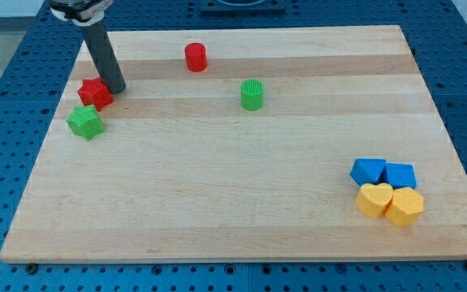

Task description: Place the red circle horizontally right to the red star

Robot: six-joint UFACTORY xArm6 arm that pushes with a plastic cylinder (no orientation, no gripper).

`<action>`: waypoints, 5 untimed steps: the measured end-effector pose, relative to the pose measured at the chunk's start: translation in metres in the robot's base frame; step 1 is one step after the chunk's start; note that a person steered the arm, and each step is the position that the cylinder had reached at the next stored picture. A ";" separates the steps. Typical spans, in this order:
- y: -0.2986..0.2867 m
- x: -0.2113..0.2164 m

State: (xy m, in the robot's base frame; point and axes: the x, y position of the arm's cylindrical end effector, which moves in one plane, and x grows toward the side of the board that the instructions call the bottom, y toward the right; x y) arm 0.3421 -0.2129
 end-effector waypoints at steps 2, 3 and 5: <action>0.010 -0.046; 0.028 -0.061; 0.078 -0.094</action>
State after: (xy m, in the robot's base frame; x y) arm 0.2483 -0.1345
